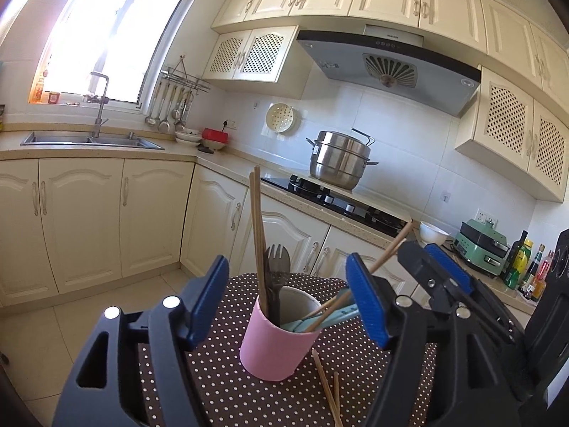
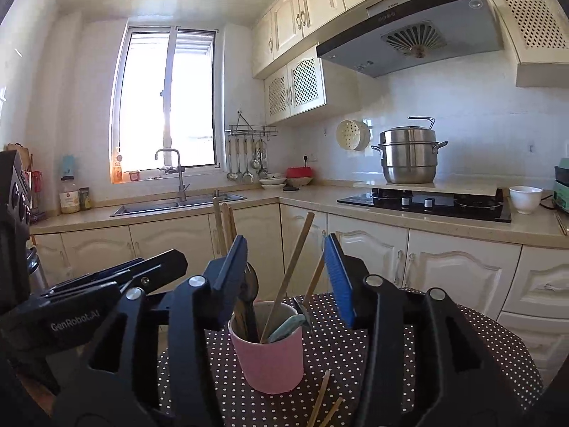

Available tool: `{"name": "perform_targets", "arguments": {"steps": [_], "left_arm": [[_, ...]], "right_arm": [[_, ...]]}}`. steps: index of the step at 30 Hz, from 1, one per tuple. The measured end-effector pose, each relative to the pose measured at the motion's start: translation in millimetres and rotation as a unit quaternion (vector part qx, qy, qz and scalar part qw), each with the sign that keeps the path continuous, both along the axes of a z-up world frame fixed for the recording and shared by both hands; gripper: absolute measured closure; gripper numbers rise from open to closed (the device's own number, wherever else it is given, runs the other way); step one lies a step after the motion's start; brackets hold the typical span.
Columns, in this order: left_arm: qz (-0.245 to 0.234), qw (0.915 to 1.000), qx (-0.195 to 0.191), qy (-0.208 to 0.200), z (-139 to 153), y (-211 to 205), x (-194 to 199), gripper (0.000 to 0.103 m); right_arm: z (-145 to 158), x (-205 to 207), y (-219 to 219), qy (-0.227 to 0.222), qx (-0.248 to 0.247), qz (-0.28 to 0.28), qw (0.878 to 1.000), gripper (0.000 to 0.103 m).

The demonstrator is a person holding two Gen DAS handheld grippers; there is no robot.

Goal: Organize utensils
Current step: 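Open both grippers and pull them back from the pink cup, then grasp a loose chopstick with the left gripper while the right grasps another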

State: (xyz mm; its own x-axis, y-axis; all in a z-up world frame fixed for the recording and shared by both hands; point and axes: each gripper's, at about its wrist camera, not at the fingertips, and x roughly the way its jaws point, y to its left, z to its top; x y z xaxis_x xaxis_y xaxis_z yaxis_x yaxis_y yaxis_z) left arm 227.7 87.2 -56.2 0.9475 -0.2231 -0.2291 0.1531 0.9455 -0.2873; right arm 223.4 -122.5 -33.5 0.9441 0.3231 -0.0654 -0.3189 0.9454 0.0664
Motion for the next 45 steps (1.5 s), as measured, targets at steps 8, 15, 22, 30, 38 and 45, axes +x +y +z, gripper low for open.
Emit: {"name": "perform_targets", "arguments": {"steps": [8,15,22,30,38,45], "left_arm": [[-0.017,0.9992,0.029,0.020,5,-28,-19,0.033],[-0.037,0.9950,0.062,0.070,-8,-51,-26,0.032],[-0.082,0.9746,0.082,0.192,-43,-72,-7,0.032],[-0.104,0.9455,0.071,0.301,-87,-91,27,0.033],[-0.108,0.9264,0.081,0.352,-118,-120,70,0.063],[-0.087,0.9153,0.097,0.381,-141,-136,101,0.072]], "right_arm": [[-1,-26,-20,0.008,0.001,-0.019,1.000,0.055],[-14,-41,-39,0.034,0.001,-0.031,0.999,0.051],[-38,-43,-58,0.087,-0.002,-0.037,0.996,0.050],[-76,-25,-77,0.175,-0.002,-0.043,0.984,0.049],[-104,-8,-94,0.232,0.004,-0.042,0.972,0.049],[-120,7,-103,0.264,0.010,-0.036,0.964,0.049]]}}
